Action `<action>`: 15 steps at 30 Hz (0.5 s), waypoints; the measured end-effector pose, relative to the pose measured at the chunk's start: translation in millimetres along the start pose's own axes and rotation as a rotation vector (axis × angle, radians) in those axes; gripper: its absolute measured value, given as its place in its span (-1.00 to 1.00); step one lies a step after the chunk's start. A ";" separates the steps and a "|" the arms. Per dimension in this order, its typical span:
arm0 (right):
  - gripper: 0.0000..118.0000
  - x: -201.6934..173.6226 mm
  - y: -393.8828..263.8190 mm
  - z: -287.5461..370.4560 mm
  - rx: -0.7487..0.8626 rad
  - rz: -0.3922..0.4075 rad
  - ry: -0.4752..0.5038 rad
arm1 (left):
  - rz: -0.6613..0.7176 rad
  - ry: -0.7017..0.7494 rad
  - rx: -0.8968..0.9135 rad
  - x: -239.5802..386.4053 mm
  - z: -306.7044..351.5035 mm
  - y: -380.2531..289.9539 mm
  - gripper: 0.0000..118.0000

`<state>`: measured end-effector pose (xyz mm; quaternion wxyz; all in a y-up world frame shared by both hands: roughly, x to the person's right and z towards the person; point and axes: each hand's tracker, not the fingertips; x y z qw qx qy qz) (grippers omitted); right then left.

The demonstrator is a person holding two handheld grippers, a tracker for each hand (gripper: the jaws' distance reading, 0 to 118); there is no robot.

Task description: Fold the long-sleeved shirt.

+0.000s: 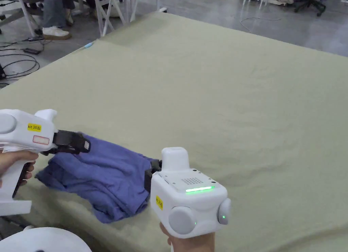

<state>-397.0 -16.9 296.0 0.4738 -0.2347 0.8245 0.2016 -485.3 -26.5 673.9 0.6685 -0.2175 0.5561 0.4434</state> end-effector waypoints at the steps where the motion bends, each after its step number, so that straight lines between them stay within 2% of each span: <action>1: -1.00 -0.5 -0.7 1.0 0.001 0.003 -0.001 | 0.002 -0.007 0.006 15.9 11.3 -6.6 1.00; 3: -1.00 2.3 -1.5 8.9 0.008 0.007 0.015 | 0.014 -0.061 0.053 20.1 31.2 -10.9 1.00; 5: -1.00 6.3 5.0 18.6 0.020 0.019 0.011 | 0.005 -0.028 0.051 31.9 38.9 -4.2 0.97; 6: -1.00 9.9 10.4 28.1 0.036 0.029 0.010 | -0.021 -0.012 0.061 45.5 47.5 -1.1 0.87; 7: -1.00 13.5 15.5 37.5 0.056 0.036 0.009 | -0.044 -0.022 0.069 59.5 56.4 1.2 0.59; 8: -1.00 19.8 25.4 52.2 0.097 0.051 0.004 | -0.082 -0.056 0.127 80.6 68.4 3.4 -0.16; 9: -1.00 26.4 33.1 68.9 0.140 0.066 -0.014 | -0.126 -0.063 0.199 98.4 74.1 2.6 -0.59; 10: -1.00 32.5 39.6 84.5 0.171 0.067 -0.042 | -0.166 -0.049 0.251 122.6 80.7 1.4 -0.76; 11: -1.00 41.3 47.0 104.8 0.210 0.061 -0.066 | -0.219 0.026 0.333 153.8 88.6 -1.3 -0.89; 12: -1.00 52.0 54.5 125.4 0.249 0.046 -0.079 | -0.261 0.053 0.409 182.7 95.6 -6.4 -0.96; 15: -1.00 85.9 70.1 199.7 0.389 0.041 -0.199 | -0.343 -0.001 0.655 296.1 122.0 -40.8 -0.96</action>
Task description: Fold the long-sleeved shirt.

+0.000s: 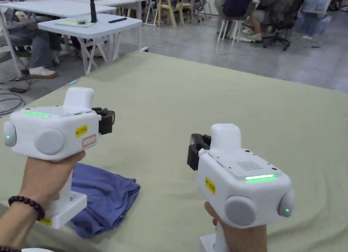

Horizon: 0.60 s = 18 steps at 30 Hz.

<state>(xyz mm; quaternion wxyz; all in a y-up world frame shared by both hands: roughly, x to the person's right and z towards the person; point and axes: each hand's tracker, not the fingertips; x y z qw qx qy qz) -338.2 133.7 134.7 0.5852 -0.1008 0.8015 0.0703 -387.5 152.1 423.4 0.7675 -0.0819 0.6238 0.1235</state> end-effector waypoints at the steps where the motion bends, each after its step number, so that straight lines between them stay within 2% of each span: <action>1: -1.00 14.8 8.2 13.5 0.030 -0.006 -0.033 | -0.005 -0.022 0.065 24.4 4.6 5.1 -0.97; 5: -1.00 77.1 39.0 74.4 0.119 -0.040 -0.153 | -0.049 0.014 0.268 126.8 5.0 13.5 -0.97; 8: -1.00 112.3 41.7 103.5 0.181 0.031 -0.270 | -0.031 -0.032 0.330 198.9 7.9 11.0 -0.97; 9: -1.00 123.1 39.6 110.2 0.177 0.028 -0.311 | -0.032 -0.039 0.316 214.7 6.8 7.9 -0.97; 12: -1.00 163.5 24.5 141.3 0.204 -0.058 -0.441 | -0.034 0.000 0.313 246.3 -3.9 -15.5 -0.97; 13: -1.00 172.4 17.0 147.2 0.223 -0.053 -0.479 | -0.043 0.028 0.318 254.6 -2.5 -24.0 -0.97; 15: -1.00 189.2 -0.8 163.8 0.209 -0.041 -0.564 | -0.031 -0.035 0.287 264.9 2.9 -46.5 -0.97; 18: -1.00 201.6 -31.5 179.7 0.198 0.013 -0.605 | -0.045 -0.058 0.271 272.6 6.8 -75.1 -0.96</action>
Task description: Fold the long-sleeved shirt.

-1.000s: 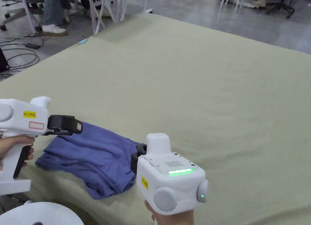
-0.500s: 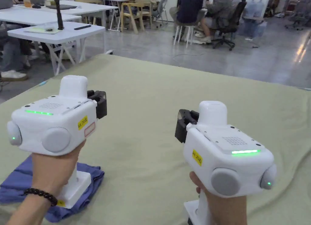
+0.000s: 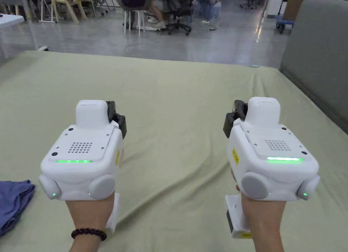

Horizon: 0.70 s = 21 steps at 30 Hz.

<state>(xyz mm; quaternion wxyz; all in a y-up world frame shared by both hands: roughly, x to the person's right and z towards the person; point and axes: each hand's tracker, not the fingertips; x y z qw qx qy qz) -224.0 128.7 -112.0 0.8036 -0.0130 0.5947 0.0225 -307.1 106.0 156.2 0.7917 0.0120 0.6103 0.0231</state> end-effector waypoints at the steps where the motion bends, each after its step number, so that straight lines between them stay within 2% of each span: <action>1: -1.00 4.2 -7.8 3.7 -0.001 -0.003 -0.008 | -0.002 0.000 -0.005 2.1 2.9 -7.0 -0.97; 3: -1.00 10.7 -25.8 13.3 0.011 -0.029 -0.050 | 0.008 -0.007 -0.014 4.2 8.3 -20.1 -0.97; 5: -1.00 16.5 -39.0 20.3 0.007 -0.045 -0.050 | -0.004 -0.022 -0.042 8.4 12.5 -30.6 -0.97; 9: -1.00 22.6 -63.0 26.6 0.008 0.010 -0.070 | -0.026 -0.021 -0.063 12.8 26.1 -52.9 -0.97; 14: -1.00 29.6 -68.6 30.7 -0.002 0.001 -0.119 | -0.046 -0.049 -0.075 17.9 33.4 -65.6 -0.97; 21: -1.00 33.7 -68.9 30.5 -0.022 0.014 -0.107 | -0.042 -0.061 -0.090 22.2 32.1 -67.6 -0.97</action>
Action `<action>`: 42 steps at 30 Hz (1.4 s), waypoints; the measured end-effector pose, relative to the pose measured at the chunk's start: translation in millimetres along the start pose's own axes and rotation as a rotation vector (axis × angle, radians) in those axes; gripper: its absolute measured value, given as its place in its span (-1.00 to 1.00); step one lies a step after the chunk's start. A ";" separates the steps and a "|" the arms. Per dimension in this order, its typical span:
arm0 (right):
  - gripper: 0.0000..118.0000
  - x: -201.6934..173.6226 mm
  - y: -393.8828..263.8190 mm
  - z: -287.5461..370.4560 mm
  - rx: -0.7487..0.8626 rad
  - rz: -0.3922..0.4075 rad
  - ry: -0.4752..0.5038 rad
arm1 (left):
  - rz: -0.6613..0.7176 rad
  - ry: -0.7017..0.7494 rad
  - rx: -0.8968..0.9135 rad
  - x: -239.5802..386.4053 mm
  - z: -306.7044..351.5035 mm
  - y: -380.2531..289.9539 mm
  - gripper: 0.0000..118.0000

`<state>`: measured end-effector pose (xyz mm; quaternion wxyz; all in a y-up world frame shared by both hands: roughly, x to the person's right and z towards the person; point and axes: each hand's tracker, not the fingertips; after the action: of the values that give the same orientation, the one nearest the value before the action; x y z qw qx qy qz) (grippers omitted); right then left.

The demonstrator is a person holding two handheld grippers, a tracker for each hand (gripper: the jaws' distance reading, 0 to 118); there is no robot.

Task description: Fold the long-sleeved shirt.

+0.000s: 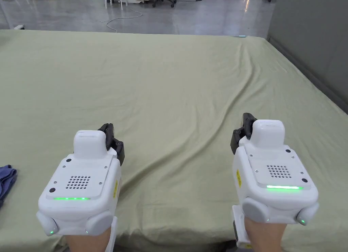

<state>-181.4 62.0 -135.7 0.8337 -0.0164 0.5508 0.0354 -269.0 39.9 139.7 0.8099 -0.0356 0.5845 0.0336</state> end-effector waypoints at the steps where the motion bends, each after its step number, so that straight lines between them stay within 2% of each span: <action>1: -1.00 -0.6 0.0 0.0 -0.001 0.002 0.003 | 0.000 0.002 0.003 -0.1 0.0 0.4 -0.97; 4: -0.96 -2.9 1.5 -0.5 -0.002 0.012 0.010 | -0.009 0.021 0.011 0.6 -0.3 3.8 -0.91; 5: -0.54 -2.9 1.7 -0.2 0.000 0.013 0.013 | -0.018 0.033 0.020 0.8 -0.6 4.5 -0.67; 6: 0.01 -2.4 1.2 -0.8 0.002 0.011 0.010 | -0.018 0.030 0.024 0.0 -0.9 5.0 -0.31; 7: 0.59 -3.0 1.3 -0.7 0.007 0.007 0.004 | -0.018 0.026 0.023 -0.5 -1.1 6.0 0.25; 8: 1.00 -3.5 1.5 -0.9 0.007 0.008 0.000 | -0.017 0.018 0.003 -1.4 -3.0 7.5 0.91; 9: 1.00 -3.1 0.7 -0.1 0.011 0.009 0.001 | -0.014 0.018 -0.019 -1.7 -4.9 8.7 1.00; 10: 1.00 -4.3 2.9 1.1 0.043 0.030 -0.034 | -0.021 0.011 -0.066 -2.2 0.3 4.7 1.00; 11: 1.00 -7.9 3.8 -1.4 0.034 0.018 -0.002 | -0.009 -0.011 0.048 -2.2 5.3 8.8 1.00; 16: 1.00 -8.7 0.7 -7.0 0.065 0.047 -0.004 | -0.033 -0.033 0.043 1.3 2.5 15.3 1.00; 19: 1.00 -7.9 -2.2 -9.1 0.032 0.091 -0.021 | -0.107 -0.005 0.106 3.1 4.4 6.8 1.00; 24: 1.00 -5.1 2.1 -11.0 0.013 0.035 0.014 | -0.066 0.004 0.061 -1.0 3.9 11.5 1.00; 31: 1.00 -5.7 0.1 -8.9 0.019 0.063 0.026 | -0.061 0.019 0.071 -4.0 3.5 6.9 1.00; 42: 1.00 -0.8 4.5 -14.3 0.003 0.038 0.018 | -0.048 0.018 0.047 -5.9 -6.1 11.2 1.00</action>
<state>-195.3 65.6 -140.5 0.8280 -0.0052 0.5585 0.0502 -277.6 50.4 143.1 0.8059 -0.0310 0.5913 0.0001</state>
